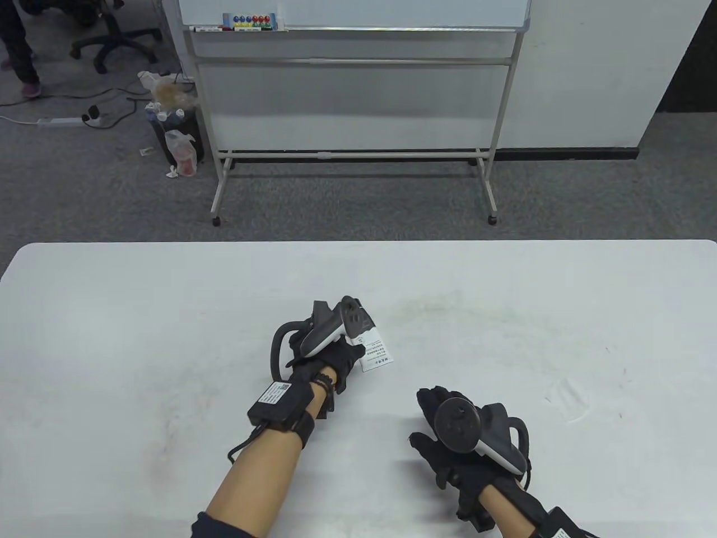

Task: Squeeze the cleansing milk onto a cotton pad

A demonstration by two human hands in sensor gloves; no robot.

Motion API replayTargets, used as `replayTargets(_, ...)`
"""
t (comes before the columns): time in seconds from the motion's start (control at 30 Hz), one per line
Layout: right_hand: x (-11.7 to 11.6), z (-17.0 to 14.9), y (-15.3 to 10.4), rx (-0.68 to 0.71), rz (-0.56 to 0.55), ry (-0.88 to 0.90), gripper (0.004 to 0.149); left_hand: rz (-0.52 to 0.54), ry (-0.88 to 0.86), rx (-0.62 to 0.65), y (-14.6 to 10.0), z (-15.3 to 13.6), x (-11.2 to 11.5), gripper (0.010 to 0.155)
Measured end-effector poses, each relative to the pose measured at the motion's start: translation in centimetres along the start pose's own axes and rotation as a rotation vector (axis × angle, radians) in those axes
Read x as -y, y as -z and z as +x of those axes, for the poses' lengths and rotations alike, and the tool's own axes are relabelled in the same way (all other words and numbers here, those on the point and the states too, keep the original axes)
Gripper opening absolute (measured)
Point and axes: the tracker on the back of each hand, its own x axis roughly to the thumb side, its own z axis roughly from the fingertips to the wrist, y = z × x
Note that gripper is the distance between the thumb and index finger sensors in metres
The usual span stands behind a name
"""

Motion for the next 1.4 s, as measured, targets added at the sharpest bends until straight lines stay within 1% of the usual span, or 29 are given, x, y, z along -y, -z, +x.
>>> replayTargets(0.1, -0.2, -0.5, 0.2, -0.013, 0.018, 0.002, 0.08, -0.035, -0.039, -0.08, 2.2, 1.7, 0.7, 0.094)
replayTargets(0.13, -0.2, -0.5, 0.2, -0.015, 0.023, 0.007, 0.08, -0.047, -0.023, -0.115, 2.6, 2.1, 0.9, 0.095)
replayTargets(0.17, -0.2, -0.5, 0.3, -0.014, 0.024, 0.01, 0.08, -0.085, 0.017, -0.165, 3.2, 2.8, 1.4, 0.098)
replayTargets(0.2, -0.2, -0.5, 0.3, -0.013, 0.025, 0.011, 0.08, -0.097, 0.037, -0.176, 3.4, 3.2, 1.7, 0.1)
replayTargets(0.23, -0.2, -0.4, 0.2, -0.008, 0.023, 0.009, 0.08, -0.072, 0.034, -0.21, 3.7, 3.5, 2.1, 0.103)
replayTargets(0.33, -0.3, -0.2, 0.1, -0.001, 0.027, 0.011, 0.08, -0.055, 0.056, -0.222, 4.6, 4.0, 2.8, 0.107)
replayTargets(0.4, -0.5, -0.2, 0.2, 0.0, 0.049, 0.017, 0.08, -0.019, 0.066, -0.22, 5.1, 4.1, 3.0, 0.105)
replayTargets(0.43, -0.4, -0.2, 0.2, -0.001, 0.045, 0.019, 0.08, -0.03, 0.041, -0.231, 5.1, 4.0, 3.1, 0.104)
replayTargets(0.5, -0.4, -0.2, 0.2, -0.002, 0.032, 0.014, 0.08, -0.018, -0.033, -0.24, 5.4, 3.7, 3.2, 0.1)
replayTargets(0.57, -0.3, -0.3, 0.3, -0.006, 0.031, 0.01, 0.08, -0.035, -0.078, -0.253, 5.5, 3.2, 2.9, 0.096)
replayTargets(0.63, -0.4, -0.4, 0.3, -0.01, 0.031, 0.012, 0.08, -0.011, -0.096, -0.267, 5.4, 2.6, 2.5, 0.089)
replayTargets(0.67, -0.4, -0.4, 0.4, -0.01, 0.031, 0.012, 0.08, 0.015, -0.077, -0.275, 5.4, 2.3, 2.2, 0.084)
replayTargets(0.73, -0.3, -0.4, 0.3, -0.007, 0.029, 0.011, 0.08, -0.009, -0.121, -0.266, 5.3, 1.7, 2.1, 0.069)
replayTargets(0.8, -0.2, -0.3, 0.1, -0.001, 0.022, 0.009, 0.08, 0.005, -0.139, -0.229, 5.0, 1.3, 1.9, 0.06)
replayTargets(0.87, 0.0, -0.1, 0.0, 0.007, 0.008, 0.017, 0.08, 0.062, -0.112, -0.148, 4.3, 1.2, 1.6, 0.055)
replayTargets(0.9, 0.1, -0.1, -0.2, 0.014, -0.006, 0.025, 0.08, 0.171, -0.064, -0.097, 3.5, 1.0, 1.1, 0.054)
replayTargets(0.93, 0.1, 0.0, -0.2, 0.018, -0.017, 0.03, 0.08, 0.25, -0.064, -0.072, 2.7, 0.8, 0.7, 0.054)
replayTargets(0.97, 0.2, 0.0, -0.3, 0.02, -0.024, 0.032, 0.08, 0.254, -0.082, -0.034, 2.1, 0.6, 0.5, 0.053)
replayTargets(1.0, 0.2, 0.1, -0.3, 0.024, -0.029, 0.033, 0.079, 0.241, -0.12, -0.003, 1.1, 0.2, 0.1, 0.053)
replayTargets(1.07, 0.2, 0.2, -0.3, 0.036, -0.024, 0.034, 0.078, 0.261, -0.153, 0.091, -1.0, -0.5, -0.2, 0.053)
replayTargets(1.17, 0.1, 0.6, -0.5, 0.06, -0.027, 0.042, 0.078, 0.297, -0.154, 0.177, -4.7, -1.5, -0.4, 0.053)
replayTargets(1.2, 0.2, 0.8, -0.6, 0.064, -0.031, 0.039, 0.078, 0.293, -0.18, 0.208, -6.2, -1.9, -0.2, 0.053)
replayTargets(1.27, 0.2, 1.1, -0.8, 0.077, -0.048, 0.04, 0.078, 0.286, -0.227, 0.266, -8.5, -2.8, 0.3, 0.053)
replayTargets(1.3, 0.2, 1.2, -0.8, 0.081, -0.054, 0.045, 0.078, 0.281, -0.267, 0.326, -9.8, -3.3, 0.7, 0.053)
replayTargets(1.33, 0.2, 1.3, -0.9, 0.084, -0.059, 0.049, 0.078, 0.275, -0.29, 0.341, -10.8, -3.5, 1.0, 0.053)
replayTargets(1.37, 0.3, 1.4, -1.1, 0.088, -0.061, 0.054, 0.078, 0.272, -0.314, 0.384, -12.3, -4.0, 1.5, 0.053)
replayTargets(1.4, 0.4, 1.5, -1.2, 0.094, -0.059, 0.052, 0.078, 0.27, -0.321, 0.423, -13.1, -4.2, 1.9, 0.053)
